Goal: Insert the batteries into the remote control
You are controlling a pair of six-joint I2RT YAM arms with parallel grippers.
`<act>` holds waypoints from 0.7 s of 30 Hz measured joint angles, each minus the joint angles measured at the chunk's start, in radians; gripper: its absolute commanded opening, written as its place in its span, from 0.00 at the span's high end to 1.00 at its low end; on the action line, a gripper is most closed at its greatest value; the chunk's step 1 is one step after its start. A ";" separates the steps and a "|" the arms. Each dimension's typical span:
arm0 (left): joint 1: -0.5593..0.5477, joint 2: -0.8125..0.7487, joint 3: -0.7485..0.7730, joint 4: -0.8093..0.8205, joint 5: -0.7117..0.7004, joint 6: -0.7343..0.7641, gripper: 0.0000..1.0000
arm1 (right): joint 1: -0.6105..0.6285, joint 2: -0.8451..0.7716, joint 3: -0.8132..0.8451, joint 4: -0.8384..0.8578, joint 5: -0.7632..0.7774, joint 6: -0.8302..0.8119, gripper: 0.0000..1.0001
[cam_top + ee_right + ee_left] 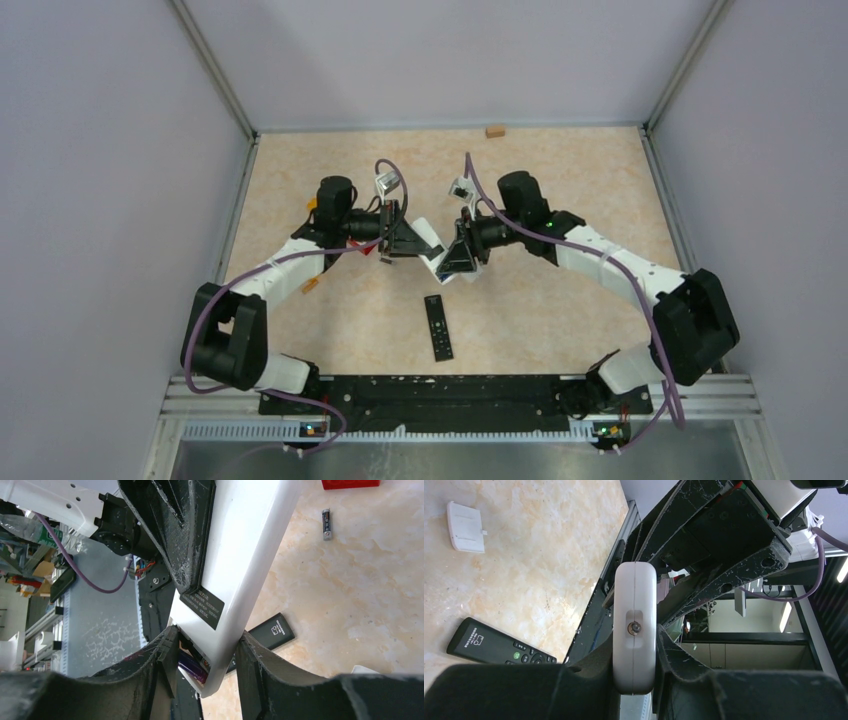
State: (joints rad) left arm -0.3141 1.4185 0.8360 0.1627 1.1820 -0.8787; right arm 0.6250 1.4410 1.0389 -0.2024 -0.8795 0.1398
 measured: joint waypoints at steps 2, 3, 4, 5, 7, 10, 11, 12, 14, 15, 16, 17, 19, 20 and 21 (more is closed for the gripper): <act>0.000 0.000 0.000 0.000 0.002 0.002 1.00 | 0.000 -0.002 -0.006 0.009 0.000 0.007 0.50; 0.000 0.000 0.000 -0.002 0.001 0.002 1.00 | 0.000 -0.002 -0.007 0.012 -0.001 0.011 0.46; 0.000 0.000 0.000 -0.005 -0.002 0.001 1.00 | 0.000 -0.002 -0.008 0.018 -0.001 0.014 0.44; 0.000 0.000 0.000 -0.007 -0.006 -0.001 1.00 | 0.000 -0.002 -0.009 0.024 -0.001 0.020 0.42; 0.001 0.000 0.000 -0.011 -0.016 -0.001 1.00 | 0.000 -0.003 -0.010 0.032 -0.002 0.032 0.38; 0.002 0.000 0.002 -0.015 -0.026 0.002 1.00 | 0.000 -0.006 -0.012 0.044 -0.002 0.054 0.30; 0.002 0.000 0.002 -0.015 -0.030 0.005 1.00 | 0.000 -0.008 -0.014 0.051 -0.002 0.060 0.28; 0.002 0.000 0.002 -0.016 -0.031 0.007 1.00 | 0.000 -0.012 -0.019 0.059 -0.001 0.066 0.26; 0.002 0.000 0.003 -0.018 -0.036 0.011 1.00 | 0.000 -0.019 -0.025 0.069 -0.003 0.076 0.25; 0.002 0.000 0.004 -0.018 -0.037 0.011 1.00 | 0.000 -0.019 -0.026 0.073 -0.005 0.082 0.24; 0.003 0.000 0.005 -0.018 -0.039 0.011 1.00 | 0.000 -0.019 -0.027 0.077 -0.005 0.084 0.24; 0.004 0.000 0.007 -0.019 -0.039 0.011 1.00 | 0.000 -0.019 -0.029 0.085 -0.007 0.086 0.24; 0.004 0.000 0.008 -0.022 -0.039 0.011 1.00 | 0.000 -0.020 -0.031 0.089 -0.013 0.085 0.24; 0.004 0.000 0.009 -0.025 -0.038 0.010 1.00 | 0.000 -0.020 -0.031 0.088 -0.015 0.081 0.24; 0.004 0.000 0.010 -0.028 -0.038 0.010 1.00 | 0.000 -0.020 -0.031 0.087 -0.019 0.077 0.24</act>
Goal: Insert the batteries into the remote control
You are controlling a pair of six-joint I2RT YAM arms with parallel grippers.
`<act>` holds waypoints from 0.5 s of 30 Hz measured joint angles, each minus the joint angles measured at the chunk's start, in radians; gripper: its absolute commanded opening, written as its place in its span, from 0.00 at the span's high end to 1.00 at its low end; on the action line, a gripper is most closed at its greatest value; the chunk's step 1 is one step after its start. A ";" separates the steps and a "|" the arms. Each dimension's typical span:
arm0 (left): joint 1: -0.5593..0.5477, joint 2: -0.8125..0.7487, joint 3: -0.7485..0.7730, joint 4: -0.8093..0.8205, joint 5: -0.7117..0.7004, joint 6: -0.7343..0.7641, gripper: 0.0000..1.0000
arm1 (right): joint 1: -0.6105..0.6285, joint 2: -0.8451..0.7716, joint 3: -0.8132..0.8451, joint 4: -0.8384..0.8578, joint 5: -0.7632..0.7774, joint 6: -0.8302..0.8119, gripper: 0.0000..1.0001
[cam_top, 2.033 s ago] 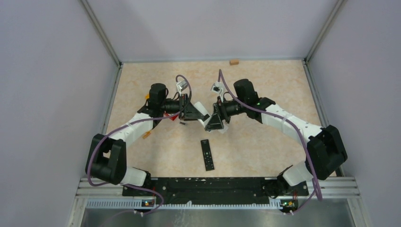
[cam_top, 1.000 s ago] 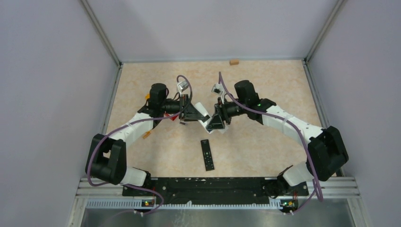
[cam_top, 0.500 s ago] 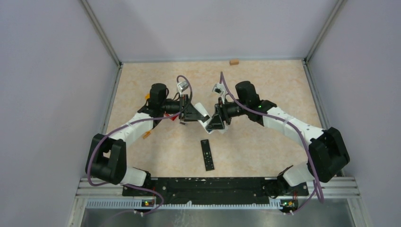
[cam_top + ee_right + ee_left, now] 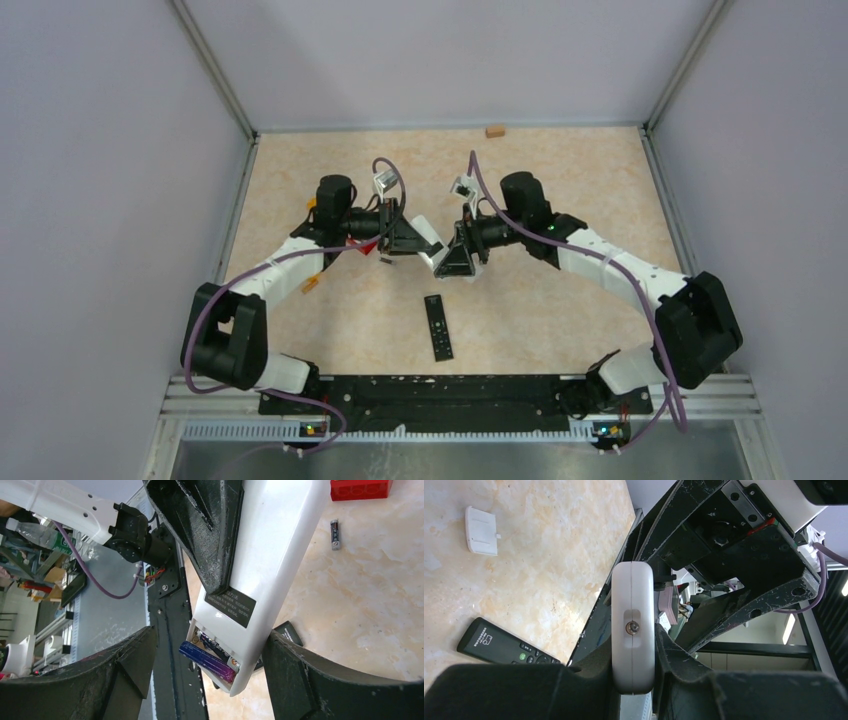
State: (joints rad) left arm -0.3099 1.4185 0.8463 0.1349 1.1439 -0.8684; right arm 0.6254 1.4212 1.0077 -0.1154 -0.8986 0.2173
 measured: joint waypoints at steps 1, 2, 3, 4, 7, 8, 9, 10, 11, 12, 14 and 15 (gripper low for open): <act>0.000 0.000 0.002 -0.002 0.001 0.000 1.00 | 0.000 0.000 0.000 -0.001 -0.004 -0.008 0.24; 0.000 0.000 0.003 -0.005 0.001 -0.001 1.00 | 0.000 0.000 0.000 -0.004 -0.008 -0.017 0.24; 0.000 0.000 0.003 -0.007 0.003 -0.001 1.00 | 0.000 0.000 0.000 -0.006 -0.010 -0.026 0.24; 0.000 0.000 0.003 -0.008 0.004 -0.001 1.00 | 0.000 0.000 0.000 -0.010 -0.014 -0.037 0.24; 0.000 0.000 0.004 -0.014 0.004 -0.006 1.00 | 0.003 0.000 0.000 -0.028 -0.021 -0.079 0.25; 0.000 0.000 0.004 -0.016 0.004 -0.008 1.00 | 0.005 0.000 0.000 -0.033 -0.021 -0.089 0.26; 0.000 0.000 0.005 -0.018 0.004 -0.010 1.00 | 0.007 0.000 0.000 -0.039 -0.020 -0.100 0.27; 0.000 0.000 0.005 -0.019 0.005 -0.013 1.00 | 0.009 0.000 0.000 -0.045 -0.020 -0.109 0.29; 0.000 0.000 0.005 -0.020 0.006 -0.016 1.00 | 0.010 0.000 0.000 -0.050 -0.019 -0.115 0.31; 0.000 0.000 0.005 -0.022 0.008 -0.017 1.00 | 0.011 0.000 0.000 -0.054 -0.018 -0.121 0.33; 0.000 0.000 0.005 -0.024 0.012 -0.020 1.00 | 0.013 0.000 0.000 -0.061 -0.011 -0.126 0.37; 0.000 0.000 0.005 -0.024 0.014 -0.020 1.00 | 0.014 0.000 0.000 -0.064 -0.006 -0.129 0.39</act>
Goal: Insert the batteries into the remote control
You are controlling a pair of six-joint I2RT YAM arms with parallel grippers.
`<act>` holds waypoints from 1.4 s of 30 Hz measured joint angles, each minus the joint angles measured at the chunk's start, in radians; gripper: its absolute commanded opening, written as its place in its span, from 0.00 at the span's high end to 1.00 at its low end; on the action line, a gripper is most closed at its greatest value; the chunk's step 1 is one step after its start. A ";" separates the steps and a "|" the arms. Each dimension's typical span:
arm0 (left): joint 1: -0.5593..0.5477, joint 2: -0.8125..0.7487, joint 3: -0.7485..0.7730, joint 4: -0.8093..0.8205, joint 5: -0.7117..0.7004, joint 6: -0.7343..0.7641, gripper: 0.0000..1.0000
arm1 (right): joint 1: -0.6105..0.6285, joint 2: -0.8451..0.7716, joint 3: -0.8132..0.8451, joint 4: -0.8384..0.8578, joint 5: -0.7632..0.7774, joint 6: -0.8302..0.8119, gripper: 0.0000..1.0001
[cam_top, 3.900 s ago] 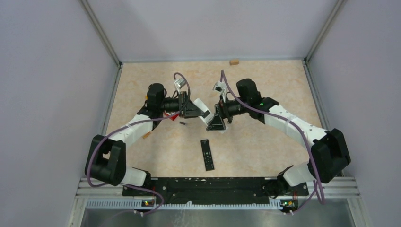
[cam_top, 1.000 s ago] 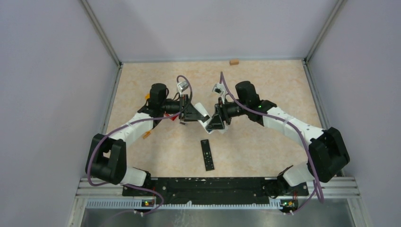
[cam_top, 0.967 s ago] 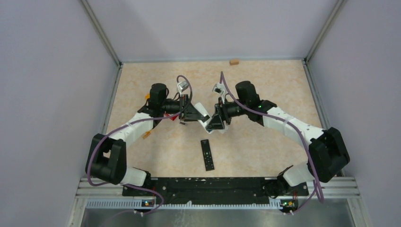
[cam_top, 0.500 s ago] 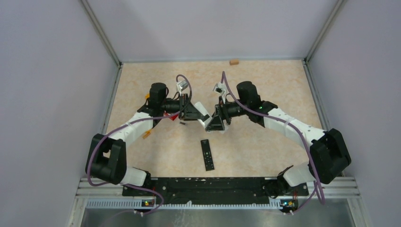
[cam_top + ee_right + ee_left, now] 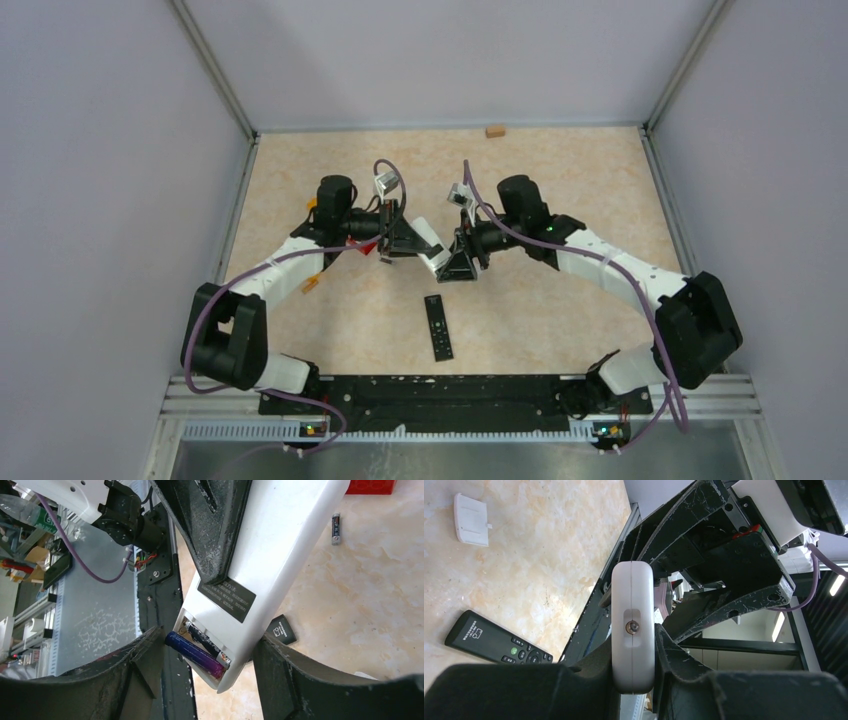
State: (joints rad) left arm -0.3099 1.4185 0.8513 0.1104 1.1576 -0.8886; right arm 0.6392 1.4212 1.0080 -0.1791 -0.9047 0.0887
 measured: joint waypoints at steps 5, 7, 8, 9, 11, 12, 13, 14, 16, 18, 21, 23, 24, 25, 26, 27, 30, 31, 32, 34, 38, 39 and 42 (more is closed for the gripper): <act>0.000 0.000 0.000 0.001 0.005 0.002 1.00 | 0.000 0.000 0.000 -0.006 0.020 0.005 0.51; 0.000 0.000 0.000 0.001 0.006 0.006 1.00 | 0.000 0.000 0.000 -0.008 0.023 0.011 0.53; 0.000 0.000 0.000 0.001 0.006 0.008 1.00 | 0.000 0.000 0.000 -0.008 0.023 0.012 0.54; 0.000 0.000 0.000 0.001 0.006 0.009 1.00 | 0.000 0.000 0.000 -0.008 0.023 0.013 0.54; 0.000 0.000 0.000 0.001 0.009 0.013 1.00 | 0.000 0.000 0.000 -0.008 0.023 0.016 0.53; 0.000 0.000 0.000 0.001 0.010 0.016 1.00 | 0.000 0.000 0.000 -0.008 0.023 0.017 0.48; 0.000 0.000 0.000 0.001 0.011 0.019 1.00 | 0.000 0.000 0.000 -0.008 0.023 0.018 0.40; 0.000 0.000 0.000 0.001 0.013 0.020 1.00 | 0.000 0.000 0.000 -0.008 0.023 0.019 0.31; 0.000 0.000 0.000 0.001 0.008 0.023 1.00 | 0.000 0.000 0.000 -0.007 0.018 0.019 0.23; 0.000 0.000 0.000 0.000 0.001 0.024 1.00 | 0.005 -0.001 0.000 -0.002 0.004 0.021 0.20; 0.002 0.000 0.002 0.001 0.002 0.027 1.00 | 0.006 -0.010 -0.004 0.016 -0.003 0.036 0.20; 0.002 0.000 0.005 0.001 0.006 0.028 1.00 | 0.006 -0.024 -0.016 0.030 -0.007 0.048 0.22; 0.001 0.000 0.006 0.001 0.010 0.028 1.00 | 0.006 -0.029 -0.021 0.033 -0.009 0.054 0.25; 0.001 0.000 0.006 0.001 0.014 0.028 1.00 | 0.005 -0.032 -0.022 0.035 -0.009 0.060 0.29; 0.001 0.000 0.008 0.001 0.020 0.028 1.00 | 0.005 -0.034 -0.025 0.039 -0.009 0.064 0.33; 0.001 0.000 0.010 0.000 0.023 0.028 1.00 | 0.004 -0.034 -0.027 0.043 -0.009 0.069 0.38; 0.000 0.000 0.013 0.000 0.039 0.028 1.00 | -0.001 -0.034 -0.027 0.046 -0.007 0.076 0.49; 0.000 0.000 0.013 0.000 0.044 0.028 1.00 | -0.003 -0.034 -0.027 0.046 -0.003 0.080 0.50; 0.000 0.000 0.013 0.000 0.050 0.029 1.00 | -0.004 -0.034 -0.027 0.045 -0.003 0.087 0.51; 0.000 0.000 0.014 0.002 0.055 0.034 1.00 | -0.006 -0.034 -0.027 0.045 -0.004 0.098 0.52; 0.000 0.000 0.015 0.002 0.059 0.041 1.00 | -0.007 -0.033 -0.027 0.050 -0.006 0.107 0.58; 0.000 -0.001 0.015 0.002 0.060 0.043 1.00 | -0.007 -0.033 -0.027 0.051 -0.006 0.110 0.59; 0.000 -0.001 0.015 0.002 0.064 0.050 1.00 | -0.008 -0.031 -0.029 0.052 -0.010 0.117 0.61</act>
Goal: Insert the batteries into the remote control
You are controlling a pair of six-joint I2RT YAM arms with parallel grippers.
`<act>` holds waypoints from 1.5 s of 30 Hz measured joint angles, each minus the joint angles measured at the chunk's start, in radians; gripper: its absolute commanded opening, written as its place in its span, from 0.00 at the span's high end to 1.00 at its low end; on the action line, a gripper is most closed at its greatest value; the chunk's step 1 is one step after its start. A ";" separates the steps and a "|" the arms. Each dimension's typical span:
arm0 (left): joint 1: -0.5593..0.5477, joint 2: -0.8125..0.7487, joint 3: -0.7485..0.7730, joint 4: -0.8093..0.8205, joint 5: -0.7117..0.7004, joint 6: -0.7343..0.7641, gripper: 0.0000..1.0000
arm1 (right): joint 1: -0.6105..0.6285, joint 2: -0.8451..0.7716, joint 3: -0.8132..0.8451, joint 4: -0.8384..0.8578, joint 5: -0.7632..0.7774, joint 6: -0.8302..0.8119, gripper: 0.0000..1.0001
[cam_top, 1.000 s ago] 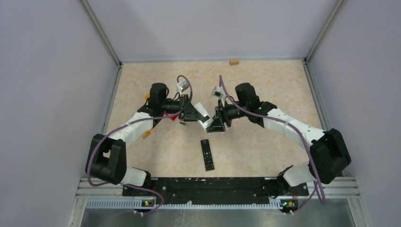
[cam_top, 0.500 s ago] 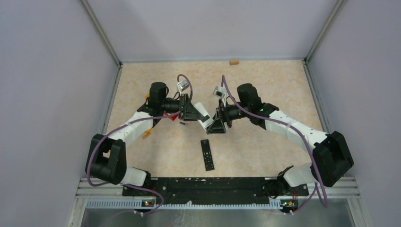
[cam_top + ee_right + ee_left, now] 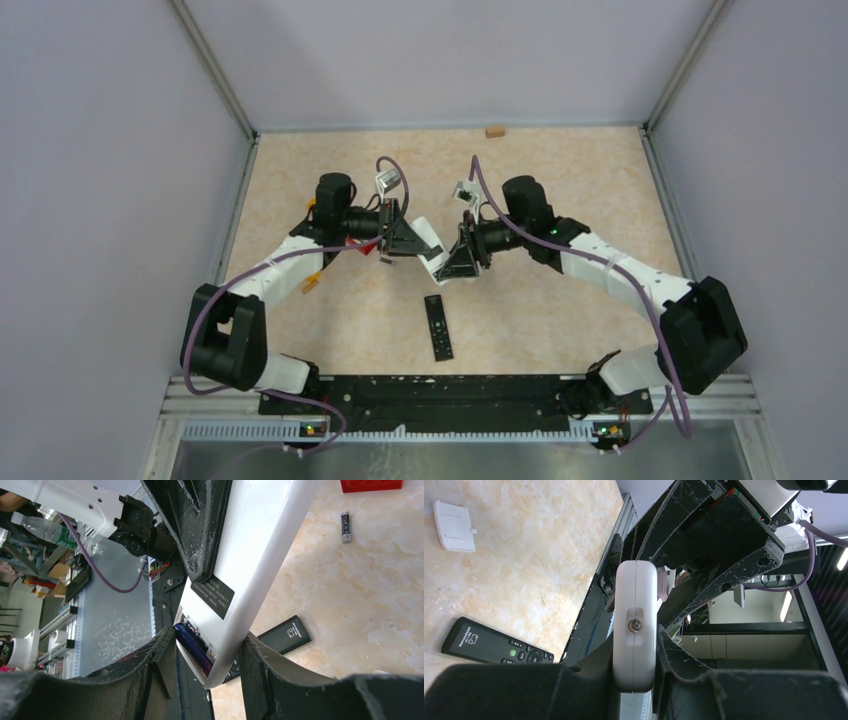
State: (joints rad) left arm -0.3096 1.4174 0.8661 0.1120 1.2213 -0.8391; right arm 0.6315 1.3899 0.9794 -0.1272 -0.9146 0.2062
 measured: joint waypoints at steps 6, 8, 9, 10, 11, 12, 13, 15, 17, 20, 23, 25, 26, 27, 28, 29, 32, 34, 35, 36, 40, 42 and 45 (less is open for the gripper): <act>0.000 -0.002 0.000 -0.001 -0.002 0.005 1.00 | -0.002 0.012 0.000 0.000 -0.007 -0.003 0.72; 0.000 -0.002 0.000 -0.002 -0.006 0.000 1.00 | -0.003 0.016 0.000 -0.001 -0.005 -0.013 0.78; 0.000 -0.002 0.000 -0.002 -0.009 0.000 1.00 | -0.003 0.020 0.001 -0.002 -0.005 -0.018 0.80; 0.000 -0.002 0.000 -0.003 -0.011 0.000 1.00 | -0.003 0.025 0.002 -0.004 -0.005 -0.023 0.82; 0.000 -0.002 0.000 -0.006 -0.015 0.000 1.00 | -0.005 0.029 0.004 -0.005 -0.006 -0.025 0.83; 0.000 -0.002 0.000 -0.008 -0.019 0.002 1.00 | -0.006 0.032 0.004 -0.005 -0.006 -0.027 0.83; 0.000 -0.002 0.000 -0.009 -0.023 0.003 1.00 | -0.006 0.035 0.005 -0.005 -0.007 -0.029 0.83; 0.000 -0.002 0.000 -0.011 -0.028 0.005 1.00 | -0.007 0.040 0.008 -0.008 -0.007 -0.030 0.78; 0.002 -0.002 0.000 -0.010 -0.030 0.008 1.00 | -0.008 0.046 0.015 -0.013 -0.007 -0.030 0.64; 0.002 -0.002 0.000 -0.009 -0.029 0.015 1.00 | -0.008 0.047 0.018 -0.017 -0.006 -0.026 0.48; 0.005 -0.002 0.000 -0.003 -0.043 0.014 1.00 | -0.007 0.047 0.018 -0.013 -0.010 -0.013 0.34; 0.013 -0.002 0.000 0.011 -0.058 0.015 1.00 | -0.008 0.045 0.017 0.000 -0.011 0.008 0.25; 0.019 -0.004 0.000 0.017 -0.065 0.016 1.00 | -0.012 0.042 0.015 0.013 -0.010 0.023 0.22; 0.024 -0.007 0.000 0.023 -0.069 0.015 1.00 | -0.015 0.037 0.013 0.027 -0.007 0.040 0.21; 0.031 -0.014 0.000 0.028 -0.078 0.015 1.00 | -0.019 0.026 0.007 0.049 -0.001 0.056 0.20; 0.037 -0.024 -0.003 0.038 -0.088 0.015 1.00 | -0.024 0.014 0.000 0.069 0.008 0.072 0.20; 0.058 -0.071 -0.018 0.069 -0.116 0.016 1.00 | -0.043 -0.036 -0.017 0.119 0.066 0.134 0.22; 0.071 -0.106 -0.028 0.081 -0.135 0.018 1.00 | -0.052 -0.064 -0.019 0.148 0.130 0.171 0.27; 0.077 -0.124 -0.035 0.090 -0.149 0.021 1.00 | -0.053 -0.073 -0.019 0.157 0.164 0.188 0.29; 0.082 -0.140 -0.041 0.095 -0.163 0.025 1.00 | -0.053 -0.079 -0.019 0.160 0.205 0.206 0.31; 0.094 -0.208 -0.072 0.089 -0.267 0.055 1.00 | -0.054 -0.080 -0.019 0.139 0.377 0.260 0.41; 0.096 -0.246 -0.080 0.055 -0.349 0.081 1.00 | -0.054 -0.077 -0.018 0.109 0.472 0.277 0.49; 0.097 -0.324 -0.093 -0.015 -0.527 0.129 1.00 | -0.054 -0.037 -0.001 0.023 0.623 0.314 0.64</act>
State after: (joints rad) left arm -0.2131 1.0931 0.7731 0.0967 0.6941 -0.7097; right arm 0.5774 1.3525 0.9783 -0.1043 -0.2916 0.5201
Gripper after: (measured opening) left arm 0.258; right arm 0.476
